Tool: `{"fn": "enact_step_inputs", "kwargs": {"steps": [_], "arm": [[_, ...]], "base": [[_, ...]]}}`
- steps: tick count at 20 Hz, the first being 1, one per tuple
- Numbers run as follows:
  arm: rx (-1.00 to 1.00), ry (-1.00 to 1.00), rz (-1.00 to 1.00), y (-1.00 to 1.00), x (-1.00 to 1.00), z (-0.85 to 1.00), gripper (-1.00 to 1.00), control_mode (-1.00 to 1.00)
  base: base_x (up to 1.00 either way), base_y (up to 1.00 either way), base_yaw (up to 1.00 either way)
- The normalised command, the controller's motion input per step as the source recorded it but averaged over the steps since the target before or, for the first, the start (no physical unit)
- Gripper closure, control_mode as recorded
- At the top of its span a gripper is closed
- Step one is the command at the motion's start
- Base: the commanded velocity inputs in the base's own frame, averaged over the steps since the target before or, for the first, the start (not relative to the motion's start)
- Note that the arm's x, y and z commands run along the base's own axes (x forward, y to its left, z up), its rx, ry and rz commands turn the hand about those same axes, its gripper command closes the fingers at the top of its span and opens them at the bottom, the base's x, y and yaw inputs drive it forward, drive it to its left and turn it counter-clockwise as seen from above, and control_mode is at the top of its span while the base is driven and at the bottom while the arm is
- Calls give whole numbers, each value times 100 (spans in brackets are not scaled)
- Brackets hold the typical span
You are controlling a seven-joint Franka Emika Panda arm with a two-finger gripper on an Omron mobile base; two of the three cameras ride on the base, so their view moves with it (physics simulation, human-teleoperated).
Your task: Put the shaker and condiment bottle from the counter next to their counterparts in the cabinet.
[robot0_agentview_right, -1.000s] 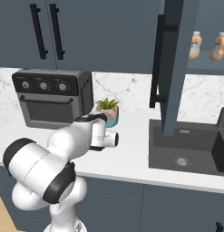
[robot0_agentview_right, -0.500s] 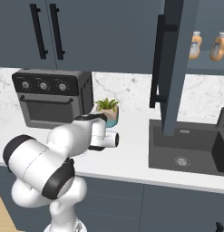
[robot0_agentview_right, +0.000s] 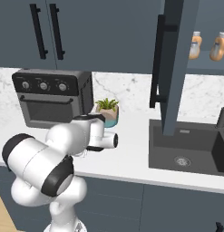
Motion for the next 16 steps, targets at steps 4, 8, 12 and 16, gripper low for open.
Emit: {"fn": "enact_step_inputs", "kwargs": {"steps": [4, 8, 12, 16], "arm": [[-2, 0, -6, 0, 24, -13, -100, -100], [0, 0, -9, 0, 42, -8, -100, -100], [-1, 0, -6, 0, 21, -8, -100, -100], [-3, 0, -3, 3, 0, -22, -100, -100]], "base": [[0, 0, 0], [0, 0, 0], [0, 0, 0], [0, 0, 0]]}}
